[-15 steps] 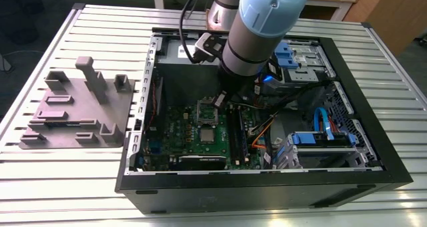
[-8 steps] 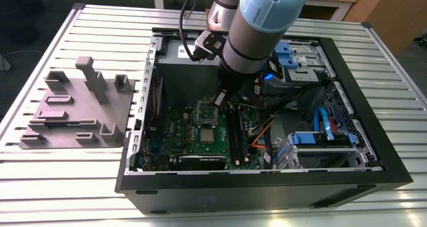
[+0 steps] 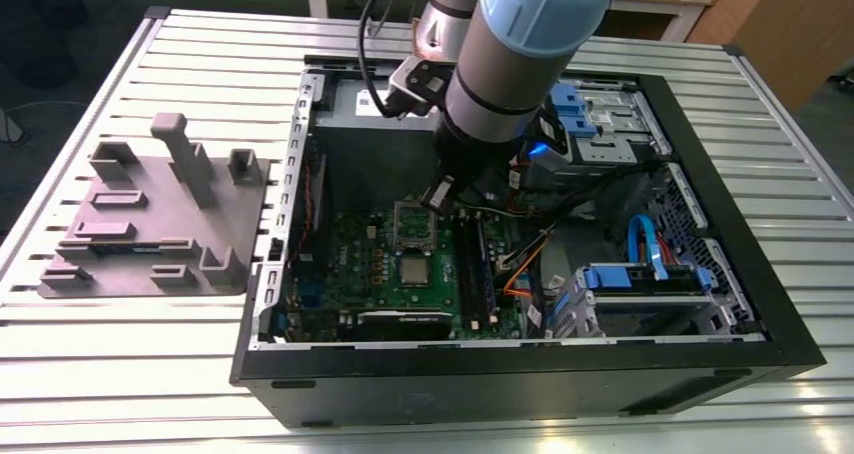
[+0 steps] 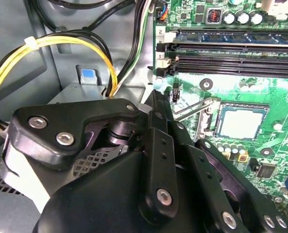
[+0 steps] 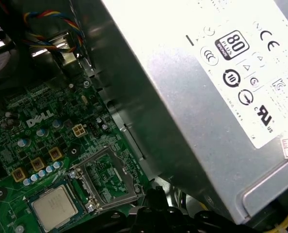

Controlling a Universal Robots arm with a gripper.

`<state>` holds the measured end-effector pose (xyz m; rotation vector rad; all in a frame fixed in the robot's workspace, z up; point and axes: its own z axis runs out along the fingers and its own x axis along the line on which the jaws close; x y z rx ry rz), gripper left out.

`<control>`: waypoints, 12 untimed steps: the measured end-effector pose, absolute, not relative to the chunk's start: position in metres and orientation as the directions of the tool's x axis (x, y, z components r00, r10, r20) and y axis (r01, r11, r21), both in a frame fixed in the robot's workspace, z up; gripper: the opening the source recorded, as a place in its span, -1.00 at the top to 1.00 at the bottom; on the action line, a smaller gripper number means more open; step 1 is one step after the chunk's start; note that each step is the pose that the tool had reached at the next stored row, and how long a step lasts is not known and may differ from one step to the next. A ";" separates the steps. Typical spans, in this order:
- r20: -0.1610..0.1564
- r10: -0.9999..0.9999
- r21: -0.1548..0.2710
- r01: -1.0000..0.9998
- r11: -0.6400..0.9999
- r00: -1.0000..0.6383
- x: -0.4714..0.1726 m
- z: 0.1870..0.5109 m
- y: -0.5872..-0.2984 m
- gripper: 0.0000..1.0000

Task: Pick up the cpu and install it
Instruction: 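Close the cpu cover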

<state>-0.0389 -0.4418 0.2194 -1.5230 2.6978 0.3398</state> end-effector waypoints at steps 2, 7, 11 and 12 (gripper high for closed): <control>-0.126 -0.844 0.175 -0.849 0.498 -0.521 -0.039 0.220 -0.442 0.80; -0.123 -0.846 0.174 -0.850 0.497 -0.519 -0.040 0.220 -0.442 0.80; -0.123 -0.847 0.173 -0.851 0.496 -0.518 -0.040 0.220 -0.443 0.80; -0.123 -0.847 0.173 -0.851 0.496 -0.518 -0.040 0.220 -0.443 0.80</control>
